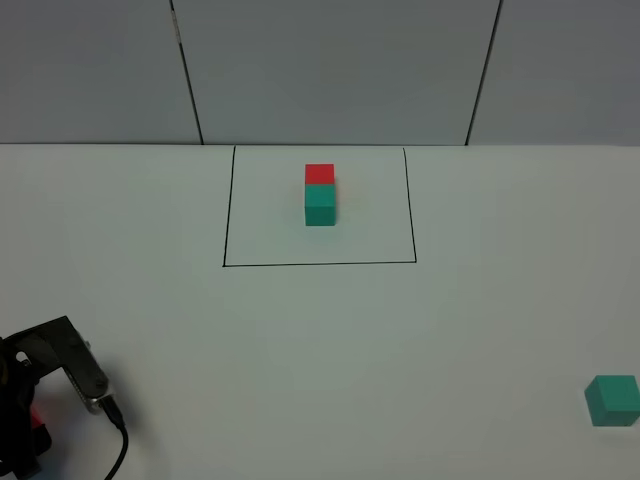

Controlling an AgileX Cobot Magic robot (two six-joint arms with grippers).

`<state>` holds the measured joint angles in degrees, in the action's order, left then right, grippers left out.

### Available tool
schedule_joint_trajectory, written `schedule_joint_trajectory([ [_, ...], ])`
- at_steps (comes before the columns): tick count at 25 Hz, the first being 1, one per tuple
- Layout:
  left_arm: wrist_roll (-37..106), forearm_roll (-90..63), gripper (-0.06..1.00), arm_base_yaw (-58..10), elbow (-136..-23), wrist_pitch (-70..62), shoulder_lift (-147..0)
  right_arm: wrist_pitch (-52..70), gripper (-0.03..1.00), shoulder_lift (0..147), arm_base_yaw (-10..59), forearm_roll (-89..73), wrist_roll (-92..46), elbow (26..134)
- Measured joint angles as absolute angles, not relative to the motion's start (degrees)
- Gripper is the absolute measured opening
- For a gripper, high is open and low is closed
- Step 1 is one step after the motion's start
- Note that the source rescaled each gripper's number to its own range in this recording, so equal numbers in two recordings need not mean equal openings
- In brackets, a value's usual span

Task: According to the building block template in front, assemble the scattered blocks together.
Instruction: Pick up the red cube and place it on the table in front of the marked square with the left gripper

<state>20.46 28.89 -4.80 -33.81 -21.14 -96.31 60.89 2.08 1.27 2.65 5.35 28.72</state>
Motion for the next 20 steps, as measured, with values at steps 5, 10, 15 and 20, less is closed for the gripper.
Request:
schedule_joint_trajectory([
  [5, 20.46, 28.82, 0.63, -4.80, -33.81, -21.82, -96.52, 60.89, 0.39, 2.08, 1.27, 2.65, 5.35, 28.72],
  [10, 20.46, 28.82, 0.31, -4.80, -33.85, -22.88, -96.90, 60.89, 0.39, 2.08, 1.27, 2.65, 5.35, 28.72],
  [15, 20.46, 28.88, 0.00, -4.80, -33.85, -23.12, -97.21, 60.89, 0.39, 2.08, 1.27, 2.65, 5.35, 28.72],
  [20, 20.46, 28.93, 0.00, -4.80, -33.85, -22.69, -97.21, 60.89, 0.39, 2.08, 1.27, 2.65, 5.35, 28.72],
])
